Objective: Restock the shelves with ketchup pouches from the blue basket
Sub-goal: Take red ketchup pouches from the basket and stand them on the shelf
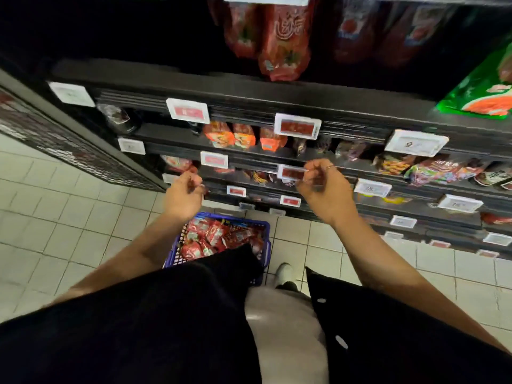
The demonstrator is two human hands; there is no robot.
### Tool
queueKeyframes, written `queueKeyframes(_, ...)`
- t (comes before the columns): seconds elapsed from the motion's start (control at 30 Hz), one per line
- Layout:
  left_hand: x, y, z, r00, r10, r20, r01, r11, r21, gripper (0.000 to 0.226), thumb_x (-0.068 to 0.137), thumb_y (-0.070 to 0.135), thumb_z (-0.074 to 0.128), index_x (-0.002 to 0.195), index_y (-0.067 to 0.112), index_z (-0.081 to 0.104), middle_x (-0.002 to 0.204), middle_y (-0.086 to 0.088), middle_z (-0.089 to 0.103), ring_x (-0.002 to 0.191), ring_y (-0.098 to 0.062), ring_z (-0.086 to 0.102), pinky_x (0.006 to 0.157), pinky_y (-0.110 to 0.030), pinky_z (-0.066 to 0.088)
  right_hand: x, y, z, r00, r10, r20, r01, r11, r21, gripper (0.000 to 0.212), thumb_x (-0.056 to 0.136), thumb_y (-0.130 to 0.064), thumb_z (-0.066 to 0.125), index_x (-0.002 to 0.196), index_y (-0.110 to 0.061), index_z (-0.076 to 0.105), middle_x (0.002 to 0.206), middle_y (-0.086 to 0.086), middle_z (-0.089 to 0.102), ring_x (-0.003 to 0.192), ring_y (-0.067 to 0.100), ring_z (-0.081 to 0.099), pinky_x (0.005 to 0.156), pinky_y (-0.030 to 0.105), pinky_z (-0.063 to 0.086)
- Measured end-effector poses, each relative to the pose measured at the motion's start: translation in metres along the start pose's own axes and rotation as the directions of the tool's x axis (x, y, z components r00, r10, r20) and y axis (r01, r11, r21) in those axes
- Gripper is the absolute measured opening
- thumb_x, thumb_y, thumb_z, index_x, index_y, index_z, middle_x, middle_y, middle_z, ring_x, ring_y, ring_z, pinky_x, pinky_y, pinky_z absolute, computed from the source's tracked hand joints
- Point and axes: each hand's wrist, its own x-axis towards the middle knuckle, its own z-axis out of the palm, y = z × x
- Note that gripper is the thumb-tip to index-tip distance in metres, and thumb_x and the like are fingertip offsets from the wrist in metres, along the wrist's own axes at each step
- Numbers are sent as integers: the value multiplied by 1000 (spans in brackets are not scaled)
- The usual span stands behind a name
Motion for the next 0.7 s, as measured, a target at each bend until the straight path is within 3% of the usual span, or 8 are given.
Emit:
queueKeyframes(0.1,-5,-53,-16,986,-141,93,142,990,1,17,96,8,61,85,21,58,83,-3,63,74,-22,57,66,-27,47,-7,35,46,949,290,126,-282,956,-79,22,87,-6,74,99,-15,58,86,5,55,81,16,53,86,29,44)
queueKeyframes(0.17,-6,-90,-29,972,-208,107,209,978,4,7,96,10,60,92,15,63,82,-4,63,72,-22,56,68,-29,47,-18,49,76,911,401,98,-378,906,-191,22,87,-17,76,102,-14,60,87,4,62,76,9,59,84,32,49)
queueKeyframes(0.23,-4,-125,-44,953,-274,131,265,961,77,15,98,19,58,104,12,69,77,6,62,67,-11,56,62,-22,47,-31,54,105,851,523,58,-503,841,-200,23,87,-21,75,106,-16,63,85,1,66,72,9,63,80,39,57)
queueKeyframes(0.3,-4,-155,-58,924,-333,189,300,936,182,28,101,23,53,116,5,67,88,2,65,78,-13,62,65,-19,51,-42,57,134,782,621,56,-592,768,-245,32,88,-20,72,119,-16,62,101,5,68,92,24,69,87,46,60)
queueKeyframes(0.37,-4,-183,-69,909,-334,250,245,912,330,31,101,23,50,118,0,63,109,-15,66,102,-31,64,82,-34,52,-52,60,161,735,676,54,-634,713,-298,31,89,-20,70,119,-21,60,115,9,66,103,30,68,90,48,59)
queueKeyframes(0.47,-4,-218,-84,868,-362,340,195,878,437,32,103,22,45,123,3,62,123,-18,61,114,-32,60,91,-38,50,-66,65,200,649,761,13,-748,641,-174,21,89,-18,72,107,-18,61,116,15,67,89,30,66,84,52,61)
queueKeyframes(0.63,-8,-264,-103,834,-393,388,220,881,419,30,102,16,44,123,3,61,121,-17,64,109,-31,63,86,-37,52,-78,69,253,572,815,-92,-820,565,-96,14,87,-14,71,98,-19,65,101,16,69,80,27,63,78,53,62)
queueKeyframes(0.7,-9,-282,-105,823,-432,369,296,880,371,29,102,19,46,118,5,65,116,-15,67,107,-32,64,81,-35,49,-79,72,269,566,818,-104,-824,560,-81,10,88,-15,69,97,-19,65,98,12,67,82,26,65,76,50,62)
